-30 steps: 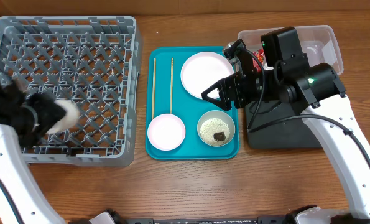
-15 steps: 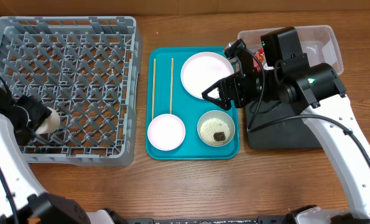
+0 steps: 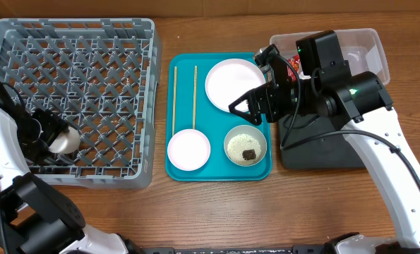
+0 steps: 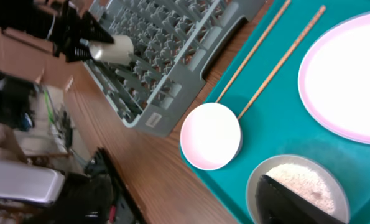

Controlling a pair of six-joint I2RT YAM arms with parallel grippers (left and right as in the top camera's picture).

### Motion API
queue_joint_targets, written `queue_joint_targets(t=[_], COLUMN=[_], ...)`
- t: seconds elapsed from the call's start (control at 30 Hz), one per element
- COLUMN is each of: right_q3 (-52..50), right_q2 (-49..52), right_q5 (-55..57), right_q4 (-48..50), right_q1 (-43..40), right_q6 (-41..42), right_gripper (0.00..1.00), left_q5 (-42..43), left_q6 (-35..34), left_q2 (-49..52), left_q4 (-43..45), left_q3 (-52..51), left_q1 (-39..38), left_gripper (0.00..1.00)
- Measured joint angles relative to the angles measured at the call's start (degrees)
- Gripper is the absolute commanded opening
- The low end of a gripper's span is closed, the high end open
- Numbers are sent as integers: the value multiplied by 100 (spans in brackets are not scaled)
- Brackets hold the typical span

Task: Sort waste into correct bins and load items into the dishwasher
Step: 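Place the white cup upside down in the dish rack with left gripper, then grasp the rice bowl rim with the right gripper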

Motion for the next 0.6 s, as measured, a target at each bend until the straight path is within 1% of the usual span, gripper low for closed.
queue_joint_targets(t=[0.07, 0.17, 0.3, 0.37, 0.4, 0.47, 0.53, 0.6], right_q3=[0, 0, 0, 0, 0, 0, 0, 0], right_q2=[0, 0, 0, 0, 0, 0, 0, 2], right_q5=[7, -87, -223, -238, -216, -42, 291, 608], right_q4=[-7, -11, 31, 33, 35, 50, 31, 4], right_q1=[-2, 0, -2, -2, 0, 9, 50, 120], right_q6=[15, 22, 22, 48, 118, 330, 597, 852], right_gripper=[100, 100, 100, 100, 98, 92, 89, 80], left_q5=[87, 236, 380, 459, 494, 555, 592, 608], left_q6=[-28, -24, 144, 273, 332, 470, 634, 756], left_q2=[-4, -4, -15, -92, -168, -409, -780, -1163], left_q4=[-74, -459, -1029, -1167, -1233, -1276, -1287, -1292], left_q3=[15, 173, 863, 1200, 1322, 1447, 1482, 1495], left_q1=[2, 0, -13, -68, -131, -319, -629, -953], left_gripper=[100, 100, 99, 98, 98, 92, 90, 86])
